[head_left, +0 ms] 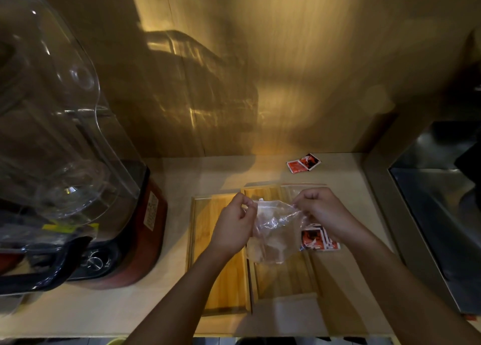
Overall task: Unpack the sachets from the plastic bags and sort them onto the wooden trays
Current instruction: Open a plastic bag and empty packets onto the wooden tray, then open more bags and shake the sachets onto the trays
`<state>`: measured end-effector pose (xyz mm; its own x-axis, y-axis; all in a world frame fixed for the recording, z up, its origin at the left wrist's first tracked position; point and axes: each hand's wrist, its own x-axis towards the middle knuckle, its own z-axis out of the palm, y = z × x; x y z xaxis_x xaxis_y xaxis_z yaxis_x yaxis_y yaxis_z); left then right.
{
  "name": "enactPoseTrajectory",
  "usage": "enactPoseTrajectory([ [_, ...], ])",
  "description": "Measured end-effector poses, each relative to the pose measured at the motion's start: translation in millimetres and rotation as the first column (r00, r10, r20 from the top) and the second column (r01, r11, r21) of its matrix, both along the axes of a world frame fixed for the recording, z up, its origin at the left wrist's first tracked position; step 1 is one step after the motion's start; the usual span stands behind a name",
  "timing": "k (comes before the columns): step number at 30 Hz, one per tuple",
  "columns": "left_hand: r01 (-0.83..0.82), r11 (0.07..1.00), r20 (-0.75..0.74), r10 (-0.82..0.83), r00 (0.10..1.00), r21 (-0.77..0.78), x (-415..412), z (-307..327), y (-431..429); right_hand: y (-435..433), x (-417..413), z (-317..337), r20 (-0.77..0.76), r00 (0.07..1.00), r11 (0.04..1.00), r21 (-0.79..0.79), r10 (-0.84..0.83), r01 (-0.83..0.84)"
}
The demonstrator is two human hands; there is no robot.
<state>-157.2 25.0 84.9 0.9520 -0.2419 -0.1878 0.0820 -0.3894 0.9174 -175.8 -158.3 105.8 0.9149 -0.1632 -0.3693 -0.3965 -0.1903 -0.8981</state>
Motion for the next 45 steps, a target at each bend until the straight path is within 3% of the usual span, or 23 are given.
enactPoseTrajectory([
  [7,-0.027,0.999,-0.002,0.027,1.0,-0.041,2.4,0.1,-8.3,-7.7,0.9,5.4,-0.035,0.999,0.999,-0.04,0.022,-0.023],
  [13,0.012,0.993,-0.003,-0.013,1.0,-0.119,11.8,14.0,-32.2,-28.0,-6.6,21.2,0.029,0.999,0.986,-0.166,0.017,-0.012],
  [21,0.162,0.974,0.053,-0.155,0.986,-0.16,16.9,27.5,-88.5,-73.5,-31.0,39.0,0.147,0.968,0.955,-0.188,-0.202,0.228],
  [27,0.32,0.944,0.269,-0.33,0.905,0.083,5.3,11.1,-131.8,-109.2,-68.9,15.7,0.212,0.925,0.857,-0.356,-0.315,0.374],
  [30,0.394,0.867,0.429,-0.494,0.756,0.304,-7.7,-14.5,-141.6,-118.1,-90.9,-13.1,0.126,0.936,0.817,-0.459,-0.329,0.349],
  [32,0.437,0.767,0.424,-0.63,0.65,0.469,-17.2,-40.6,-144.5,-120.9,-104.4,-41.8,0.048,0.957,0.756,-0.602,-0.285,0.255],
  [36,0.479,0.531,0.25,-0.809,0.532,0.699,-33.3,-84.3,-144.3,-120.5,-122.1,-85.2,-0.215,0.959,0.721,-0.693,-0.182,-0.019],
  [39,0.574,0.366,0.085,-0.886,0.456,0.732,-34.2,-95.3,-143.8,-118.9,-126.5,-97.0,-0.43,0.899,0.746,-0.624,-0.08,-0.232],
  [40,0.633,0.35,0.03,-0.888,0.459,0.69,-32.9,-93.6,-142.6,-119.7,-124.9,-98.3,-0.476,0.878,0.75,-0.597,-0.048,-0.283],
  [42,0.669,0.445,0.018,-0.839,0.543,0.595,-29.1,-84.8,-141.4,-125.5,-118.3,-95.0,-0.534,0.845,0.737,-0.568,0.008,-0.366],
  [45,0.566,0.701,0.007,-0.631,0.776,0.433,-15.3,-70.3,-138.4,-134.6,-95.9,-77.0,-0.504,0.861,0.695,-0.596,0.067,-0.402],
])
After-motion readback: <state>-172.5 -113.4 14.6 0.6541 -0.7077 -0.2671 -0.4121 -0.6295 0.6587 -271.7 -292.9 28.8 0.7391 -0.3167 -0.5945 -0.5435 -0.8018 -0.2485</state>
